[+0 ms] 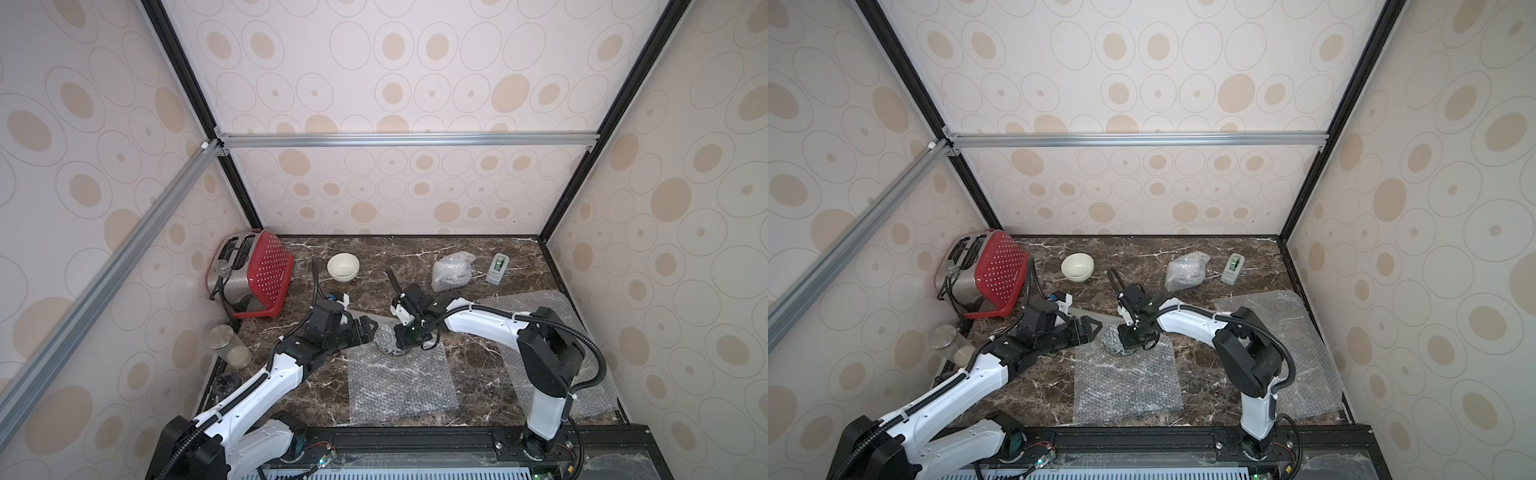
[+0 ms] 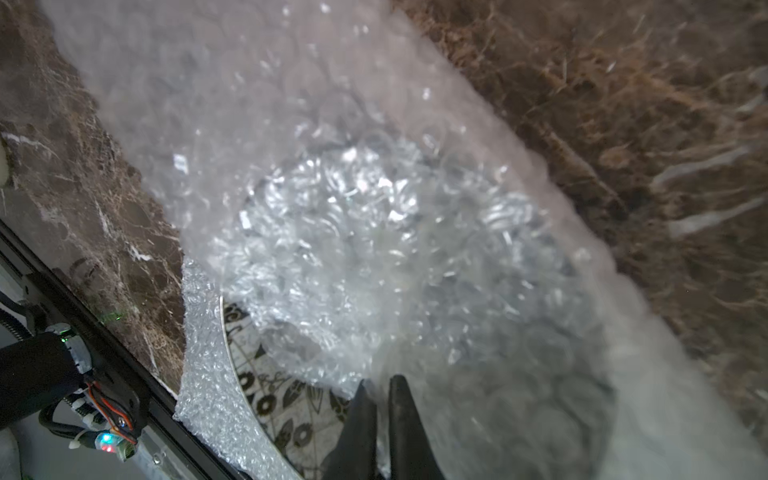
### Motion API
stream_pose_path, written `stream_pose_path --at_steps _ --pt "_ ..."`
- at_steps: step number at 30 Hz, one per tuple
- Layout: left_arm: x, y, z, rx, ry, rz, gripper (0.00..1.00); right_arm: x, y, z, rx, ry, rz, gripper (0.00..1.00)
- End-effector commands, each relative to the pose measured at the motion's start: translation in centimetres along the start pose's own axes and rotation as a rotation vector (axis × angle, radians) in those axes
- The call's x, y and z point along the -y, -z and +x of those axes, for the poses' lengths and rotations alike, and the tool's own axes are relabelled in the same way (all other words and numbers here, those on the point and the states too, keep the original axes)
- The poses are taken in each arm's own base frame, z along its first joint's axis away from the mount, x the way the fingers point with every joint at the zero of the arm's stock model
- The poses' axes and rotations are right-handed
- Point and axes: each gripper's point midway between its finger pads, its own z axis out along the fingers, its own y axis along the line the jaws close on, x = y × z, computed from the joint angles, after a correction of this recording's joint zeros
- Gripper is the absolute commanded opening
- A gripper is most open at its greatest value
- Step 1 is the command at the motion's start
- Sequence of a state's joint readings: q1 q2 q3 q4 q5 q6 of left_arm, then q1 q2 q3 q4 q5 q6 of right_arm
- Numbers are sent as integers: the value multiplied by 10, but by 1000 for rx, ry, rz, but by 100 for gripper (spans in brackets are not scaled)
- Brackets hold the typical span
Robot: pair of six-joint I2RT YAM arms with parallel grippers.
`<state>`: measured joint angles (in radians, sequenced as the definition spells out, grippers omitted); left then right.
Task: Wrap bowls in bubble wrap
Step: Wrap the bowl in bubble wrap.
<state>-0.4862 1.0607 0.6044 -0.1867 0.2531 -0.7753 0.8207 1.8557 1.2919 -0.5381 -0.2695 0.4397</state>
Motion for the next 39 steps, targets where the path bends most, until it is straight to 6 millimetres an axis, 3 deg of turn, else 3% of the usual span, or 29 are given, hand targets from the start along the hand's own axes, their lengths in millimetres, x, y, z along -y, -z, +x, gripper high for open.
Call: stream_pose_path --at_steps 1,11,21,26,30,34,37,39 --pt "1 -12 13 -62 18 -14 87 -2 1 -1 -1 6 8 11" --pt "-9 -50 28 -173 -10 -113 88 -3 0 1 1 -1 -6 11" --pt "-32 -71 47 -236 -18 -211 87 -6 3 0 5 12 -21 12" --pt "-39 -77 53 -259 -22 -233 87 -23 13 -2 22 38 -102 37" --pt "-38 -77 53 -259 -24 -230 87 -33 30 -4 31 67 -141 43" --pt "-38 -75 52 -257 -27 -229 87 -26 64 -20 101 52 -139 43" --pt "-36 -74 50 -251 -26 -223 87 0 83 -38 173 18 -76 43" --pt "-34 -73 48 -244 -26 -219 87 21 83 -49 188 1 -27 43"
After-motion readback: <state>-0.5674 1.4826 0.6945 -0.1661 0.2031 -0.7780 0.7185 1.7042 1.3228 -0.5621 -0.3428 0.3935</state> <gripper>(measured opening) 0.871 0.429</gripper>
